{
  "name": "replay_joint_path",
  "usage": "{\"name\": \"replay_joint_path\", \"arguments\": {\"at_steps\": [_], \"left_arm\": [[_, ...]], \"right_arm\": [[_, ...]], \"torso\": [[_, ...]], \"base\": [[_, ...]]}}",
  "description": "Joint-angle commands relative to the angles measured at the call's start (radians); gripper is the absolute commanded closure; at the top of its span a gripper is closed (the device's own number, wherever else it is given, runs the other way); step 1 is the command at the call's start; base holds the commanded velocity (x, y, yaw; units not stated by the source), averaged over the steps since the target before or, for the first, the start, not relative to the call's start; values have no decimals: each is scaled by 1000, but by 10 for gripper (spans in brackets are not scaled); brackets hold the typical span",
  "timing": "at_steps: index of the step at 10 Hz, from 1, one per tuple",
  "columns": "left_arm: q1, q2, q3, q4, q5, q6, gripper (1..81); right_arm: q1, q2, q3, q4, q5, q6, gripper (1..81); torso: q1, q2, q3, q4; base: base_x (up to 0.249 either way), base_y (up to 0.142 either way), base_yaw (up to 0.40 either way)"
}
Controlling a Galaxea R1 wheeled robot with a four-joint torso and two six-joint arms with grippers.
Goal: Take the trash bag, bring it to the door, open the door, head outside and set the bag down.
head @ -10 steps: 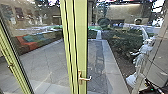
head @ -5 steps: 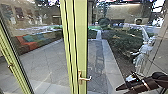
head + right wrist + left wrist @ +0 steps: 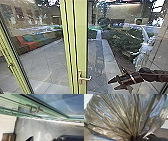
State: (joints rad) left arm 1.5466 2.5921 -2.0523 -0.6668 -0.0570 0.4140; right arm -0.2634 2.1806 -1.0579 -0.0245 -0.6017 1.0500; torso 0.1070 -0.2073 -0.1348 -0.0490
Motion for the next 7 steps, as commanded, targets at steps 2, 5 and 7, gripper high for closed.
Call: {"name": "replay_joint_path", "arguments": {"at_steps": [2, 5, 7], "left_arm": [[-46, -16, 14, -10, 86, -6, 811], [-47, -12, 14, -10, 86, -6, 811], [-47, -12, 12, -11, 86, -6, 811]], "right_arm": [[138, 92, -69, -40, 52, 24, 10], [129, 190, -132, -37, 77, 25, 10], [123, 205, -160, -31, 158, 22, 10]], "torso": [[0, 0, 0, 0], [0, 1, -1, 0], [0, 1, -1, 0]], "base": [[0, 0, 0], [0, 0, 0], [0, 0, 0]]}}
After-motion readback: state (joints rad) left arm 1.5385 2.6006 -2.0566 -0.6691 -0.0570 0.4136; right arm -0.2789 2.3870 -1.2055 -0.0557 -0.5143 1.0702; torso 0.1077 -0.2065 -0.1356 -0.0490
